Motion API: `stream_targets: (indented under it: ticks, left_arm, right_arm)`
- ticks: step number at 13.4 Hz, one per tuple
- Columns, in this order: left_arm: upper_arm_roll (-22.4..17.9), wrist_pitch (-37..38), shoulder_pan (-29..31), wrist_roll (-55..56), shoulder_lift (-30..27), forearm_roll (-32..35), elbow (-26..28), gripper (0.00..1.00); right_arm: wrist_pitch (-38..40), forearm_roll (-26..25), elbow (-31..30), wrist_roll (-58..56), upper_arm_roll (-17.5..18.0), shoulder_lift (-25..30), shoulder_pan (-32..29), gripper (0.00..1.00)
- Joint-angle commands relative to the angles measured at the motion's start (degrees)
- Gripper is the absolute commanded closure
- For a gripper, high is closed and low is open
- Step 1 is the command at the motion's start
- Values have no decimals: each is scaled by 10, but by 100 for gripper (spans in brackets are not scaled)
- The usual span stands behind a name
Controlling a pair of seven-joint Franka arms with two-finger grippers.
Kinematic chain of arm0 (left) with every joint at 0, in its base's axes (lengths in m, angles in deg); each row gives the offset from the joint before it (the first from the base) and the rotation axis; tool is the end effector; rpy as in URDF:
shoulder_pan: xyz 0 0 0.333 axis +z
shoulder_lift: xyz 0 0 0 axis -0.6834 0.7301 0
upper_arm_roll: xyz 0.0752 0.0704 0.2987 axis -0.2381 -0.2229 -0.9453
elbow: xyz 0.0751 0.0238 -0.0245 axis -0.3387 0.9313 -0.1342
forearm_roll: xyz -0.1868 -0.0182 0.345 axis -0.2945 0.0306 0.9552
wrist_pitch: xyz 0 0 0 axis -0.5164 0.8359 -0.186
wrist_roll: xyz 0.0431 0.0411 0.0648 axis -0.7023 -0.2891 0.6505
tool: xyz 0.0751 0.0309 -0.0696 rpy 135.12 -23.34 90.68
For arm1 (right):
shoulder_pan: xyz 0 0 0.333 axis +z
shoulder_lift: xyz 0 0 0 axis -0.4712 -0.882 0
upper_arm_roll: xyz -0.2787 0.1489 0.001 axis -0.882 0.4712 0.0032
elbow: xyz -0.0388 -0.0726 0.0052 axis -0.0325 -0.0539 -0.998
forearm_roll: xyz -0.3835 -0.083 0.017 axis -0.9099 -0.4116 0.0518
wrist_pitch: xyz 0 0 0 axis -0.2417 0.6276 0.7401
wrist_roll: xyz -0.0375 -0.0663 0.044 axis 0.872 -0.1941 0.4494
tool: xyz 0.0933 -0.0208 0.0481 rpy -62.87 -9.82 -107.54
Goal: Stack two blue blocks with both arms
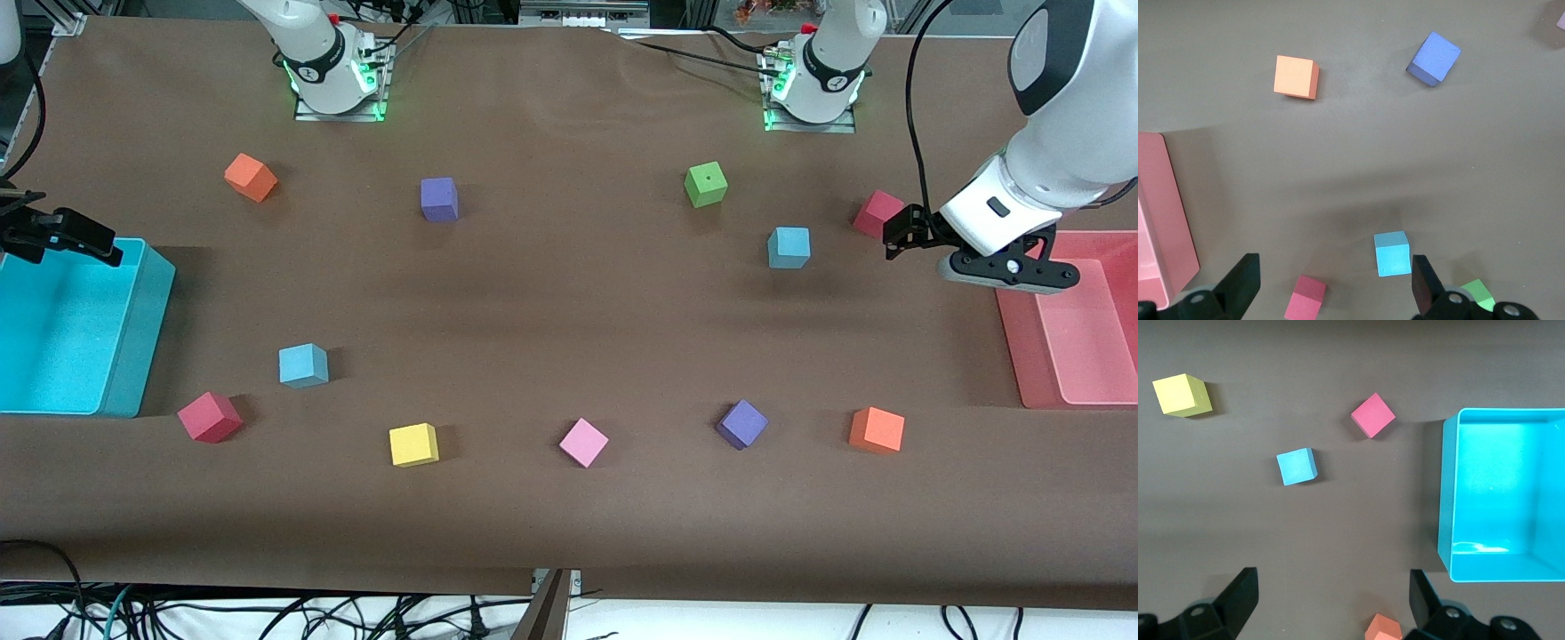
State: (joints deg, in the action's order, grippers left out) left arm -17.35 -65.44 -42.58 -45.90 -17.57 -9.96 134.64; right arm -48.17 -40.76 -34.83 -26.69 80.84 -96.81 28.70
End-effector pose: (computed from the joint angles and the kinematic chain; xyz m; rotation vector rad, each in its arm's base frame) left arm 0.5627 -0.0595 0.5284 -3.0993 0.2265 0.0732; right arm 0.5956 -0.0494 0.5836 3.1183 -0.0339 0.0034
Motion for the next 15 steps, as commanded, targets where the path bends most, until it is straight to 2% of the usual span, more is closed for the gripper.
stream_targets:
  ticks: [1,15]
  left_arm:
    - [3,3,2,1,8,-8,-4,0]
    - [1,2,4,-4,8,-1,-10,0]
  right_arm:
    - [6,-4,14,-6,4,-6,-7,0]
    - [7,-3,14,-1,4,-8,-9,0]
